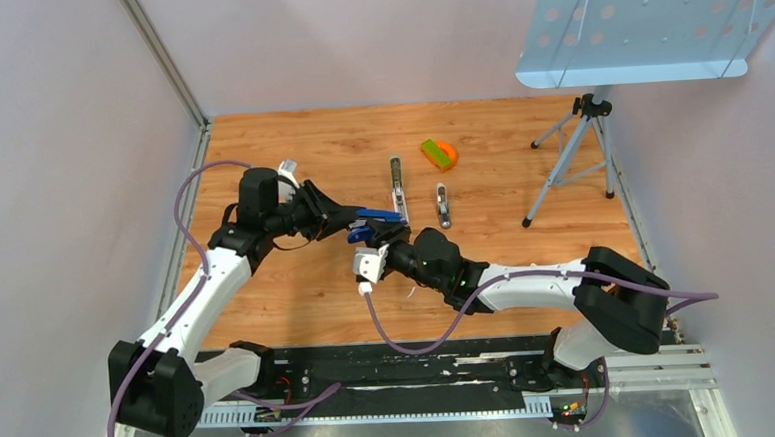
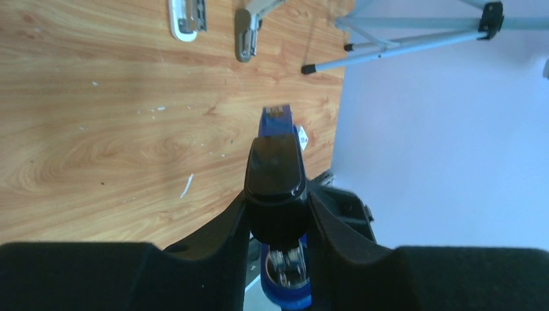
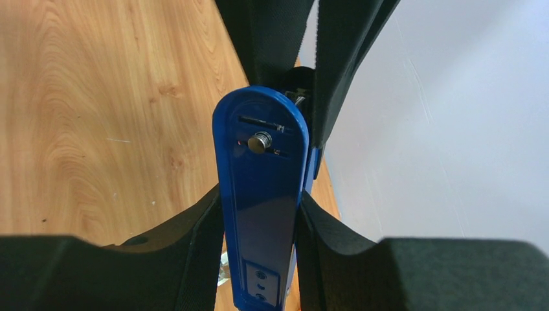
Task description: Load the staples into the stapler
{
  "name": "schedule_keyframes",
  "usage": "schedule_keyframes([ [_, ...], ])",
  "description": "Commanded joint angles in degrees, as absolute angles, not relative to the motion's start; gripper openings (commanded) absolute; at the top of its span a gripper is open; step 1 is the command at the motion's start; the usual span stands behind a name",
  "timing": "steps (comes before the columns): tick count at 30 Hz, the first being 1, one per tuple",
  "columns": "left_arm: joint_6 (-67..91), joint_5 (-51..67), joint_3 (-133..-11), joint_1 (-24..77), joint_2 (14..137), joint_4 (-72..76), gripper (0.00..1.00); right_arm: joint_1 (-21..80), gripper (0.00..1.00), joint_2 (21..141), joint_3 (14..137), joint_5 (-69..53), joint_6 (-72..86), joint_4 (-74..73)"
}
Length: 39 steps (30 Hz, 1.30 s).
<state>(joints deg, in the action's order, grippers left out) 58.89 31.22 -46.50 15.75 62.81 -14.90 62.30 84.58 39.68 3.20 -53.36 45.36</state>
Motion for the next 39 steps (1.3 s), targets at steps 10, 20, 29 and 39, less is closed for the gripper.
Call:
schedule_keyframes([
  [10, 52.81, 26.1, -51.27, 11.6, 68.51, -14.65, 0.09, 66.47, 0.0, 80.03, 36.67, -4.6, -50.44, 52.58],
  [20, 50.58, 21.6, -50.81, 11.34, 73.01, -12.0, 0.18, 68.94, 0.0, 79.43, 38.52, -7.09, -48.71, 53.86],
  [29, 54.26, 23.46, -42.52, 11.61, 74.44, -1.51, 0.32, 69.0, 0.0, 81.66, 39.6, -7.15, -43.02, 62.35],
  [39, 57.27, 27.6, -36.22, 11.87, 75.25, 3.0, 0.44, 69.08, 0.0, 82.98, 43.17, -7.23, -39.59, 69.75],
])
